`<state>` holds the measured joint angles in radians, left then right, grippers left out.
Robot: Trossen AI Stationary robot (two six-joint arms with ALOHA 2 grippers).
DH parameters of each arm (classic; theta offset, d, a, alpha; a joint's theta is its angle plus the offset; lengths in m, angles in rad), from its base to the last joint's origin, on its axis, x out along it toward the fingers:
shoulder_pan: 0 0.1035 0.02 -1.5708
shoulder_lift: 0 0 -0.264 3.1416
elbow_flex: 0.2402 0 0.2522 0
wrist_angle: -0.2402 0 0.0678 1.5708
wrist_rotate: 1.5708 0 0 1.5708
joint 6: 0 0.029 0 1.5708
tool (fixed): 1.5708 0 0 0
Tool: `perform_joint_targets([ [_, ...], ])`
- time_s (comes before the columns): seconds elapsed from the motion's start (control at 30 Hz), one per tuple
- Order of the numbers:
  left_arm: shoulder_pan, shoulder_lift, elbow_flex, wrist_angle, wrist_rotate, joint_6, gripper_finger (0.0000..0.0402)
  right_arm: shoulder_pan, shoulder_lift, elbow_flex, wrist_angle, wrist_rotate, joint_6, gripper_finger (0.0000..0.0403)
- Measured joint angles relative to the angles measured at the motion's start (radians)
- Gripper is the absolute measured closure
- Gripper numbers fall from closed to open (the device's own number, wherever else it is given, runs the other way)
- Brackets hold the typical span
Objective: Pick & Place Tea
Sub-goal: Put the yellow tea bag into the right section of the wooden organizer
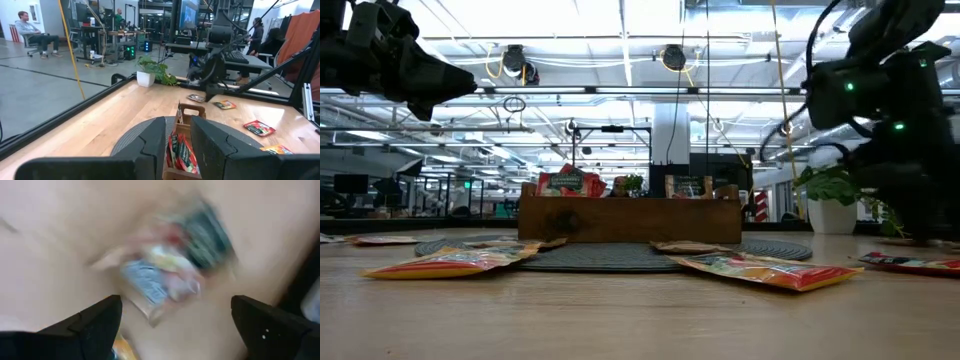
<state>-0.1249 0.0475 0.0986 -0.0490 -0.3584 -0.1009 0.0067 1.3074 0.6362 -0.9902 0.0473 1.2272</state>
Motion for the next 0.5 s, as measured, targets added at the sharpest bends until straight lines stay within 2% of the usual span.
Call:
perform_joint_targets([
  [0.27, 0.0, 0.0, 0.0, 0.0, 0.0, 0.0, 0.0309, 0.029, -0.138, 0.001, 0.004, 0.017, 0.133, 0.0104],
  [0.4, 0.0, 0.0, 0.0, 0.0, 0.0, 0.0, 0.0309, 0.028, -0.156, 0.001, -0.026, 0.088, 0.178, 0.0131],
  [0.5, 0.0, 0.0, 0.0, 0.0, 0.0, 0.0, 0.0309, 0.028, -0.153, -0.005, -0.029, 0.103, 0.179, 0.0152],
])
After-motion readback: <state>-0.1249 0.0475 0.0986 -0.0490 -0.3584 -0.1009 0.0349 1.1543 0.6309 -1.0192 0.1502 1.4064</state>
